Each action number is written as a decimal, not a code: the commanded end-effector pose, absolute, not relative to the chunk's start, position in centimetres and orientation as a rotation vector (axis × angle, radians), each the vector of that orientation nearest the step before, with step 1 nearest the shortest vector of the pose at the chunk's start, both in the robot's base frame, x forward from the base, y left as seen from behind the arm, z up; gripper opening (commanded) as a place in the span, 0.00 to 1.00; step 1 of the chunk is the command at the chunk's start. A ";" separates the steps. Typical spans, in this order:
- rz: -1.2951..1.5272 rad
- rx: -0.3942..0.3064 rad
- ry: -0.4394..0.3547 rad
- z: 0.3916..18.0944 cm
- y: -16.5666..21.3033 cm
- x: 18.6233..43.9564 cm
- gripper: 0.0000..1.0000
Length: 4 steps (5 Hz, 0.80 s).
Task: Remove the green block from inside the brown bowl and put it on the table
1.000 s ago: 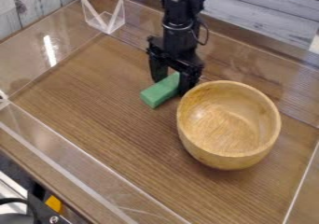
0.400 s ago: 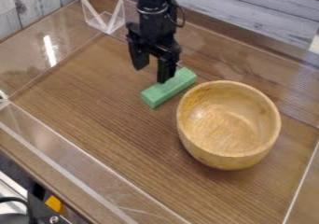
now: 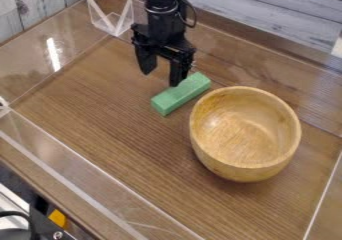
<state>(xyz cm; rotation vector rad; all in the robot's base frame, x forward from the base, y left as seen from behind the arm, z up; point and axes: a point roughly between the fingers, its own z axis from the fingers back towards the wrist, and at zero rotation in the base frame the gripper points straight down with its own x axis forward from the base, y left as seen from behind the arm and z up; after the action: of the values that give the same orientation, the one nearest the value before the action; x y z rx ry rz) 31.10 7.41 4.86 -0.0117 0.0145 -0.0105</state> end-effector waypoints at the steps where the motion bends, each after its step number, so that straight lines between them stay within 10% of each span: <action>1: -0.065 0.010 -0.068 7.2 7.9 32.2 1.00; 4: -0.081 0.010 -0.077 8.7 7.3 32.2 1.00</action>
<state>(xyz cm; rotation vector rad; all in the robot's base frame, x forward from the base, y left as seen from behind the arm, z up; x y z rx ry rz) 31.03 7.17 6.22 -0.0145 0.0071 -0.0761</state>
